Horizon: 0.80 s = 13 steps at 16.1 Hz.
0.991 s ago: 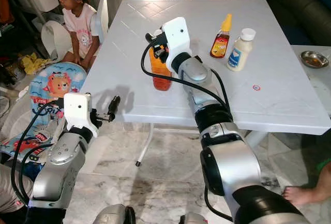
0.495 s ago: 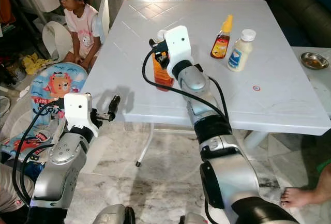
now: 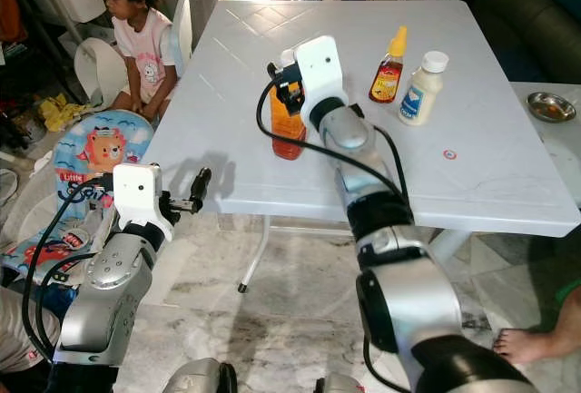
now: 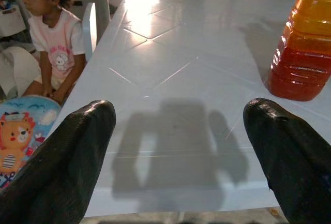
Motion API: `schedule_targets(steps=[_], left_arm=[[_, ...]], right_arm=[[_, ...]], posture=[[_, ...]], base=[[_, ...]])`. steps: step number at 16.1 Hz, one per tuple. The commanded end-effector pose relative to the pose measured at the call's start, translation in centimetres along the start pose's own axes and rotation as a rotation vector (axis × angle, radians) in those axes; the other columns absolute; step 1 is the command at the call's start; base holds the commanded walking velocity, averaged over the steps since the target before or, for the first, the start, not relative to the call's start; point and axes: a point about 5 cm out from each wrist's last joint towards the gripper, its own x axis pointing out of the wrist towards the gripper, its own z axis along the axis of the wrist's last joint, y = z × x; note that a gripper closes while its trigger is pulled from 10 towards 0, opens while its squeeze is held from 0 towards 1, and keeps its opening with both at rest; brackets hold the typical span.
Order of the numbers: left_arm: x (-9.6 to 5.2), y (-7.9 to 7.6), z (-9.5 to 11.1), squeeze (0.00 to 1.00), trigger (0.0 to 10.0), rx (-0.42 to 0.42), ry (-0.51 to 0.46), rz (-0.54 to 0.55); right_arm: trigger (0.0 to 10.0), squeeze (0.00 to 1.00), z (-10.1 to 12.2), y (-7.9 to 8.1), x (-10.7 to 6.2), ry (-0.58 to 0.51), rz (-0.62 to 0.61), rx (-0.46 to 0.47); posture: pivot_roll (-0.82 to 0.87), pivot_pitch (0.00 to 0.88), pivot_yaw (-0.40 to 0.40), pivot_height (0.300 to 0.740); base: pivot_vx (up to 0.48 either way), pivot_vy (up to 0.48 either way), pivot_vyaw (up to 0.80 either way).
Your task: Restocking fridge
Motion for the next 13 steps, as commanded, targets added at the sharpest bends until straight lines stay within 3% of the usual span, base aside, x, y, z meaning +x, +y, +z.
schedule_targets(steps=[1,2,8,9,13], left_arm=[[0.0,0.3,-0.1,0.00,10.0,0.006,0.007,0.008],[-0.1,0.4,-0.1,0.00,10.0,0.008,0.008,0.006],[-0.3,0.7,0.0,0.00,10.0,0.019,0.013,0.007],[-0.4,0.8,0.0,0.00,10.0,0.022,0.014,0.008],[-0.6,0.9,0.0,0.00,10.0,0.028,0.018,0.008]], right_arm=[[10.0,1.00,0.8,-0.2,0.3,-0.020,0.000,-0.007],[10.0,0.00,1.0,-0.5,0.5,-0.020,0.002,-0.006],[10.0,0.00,1.3,-0.3,1.3,-0.010,0.070,0.006],[0.0,0.00,1.4,0.0,1.5,-0.008,0.091,0.010],[0.0,0.00,1.6,0.7,1.8,-0.019,0.146,0.006]], posture=[[0.06,0.020,0.027,0.740],[0.07,0.023,0.030,0.740],[0.09,0.040,0.034,0.740],[0.09,0.044,0.035,0.740],[0.10,0.046,0.035,0.740]], base=[[0.000,0.000,0.00],[0.000,0.000,0.00],[0.000,0.000,0.00],[0.000,0.000,0.00],[0.000,0.000,0.00]])
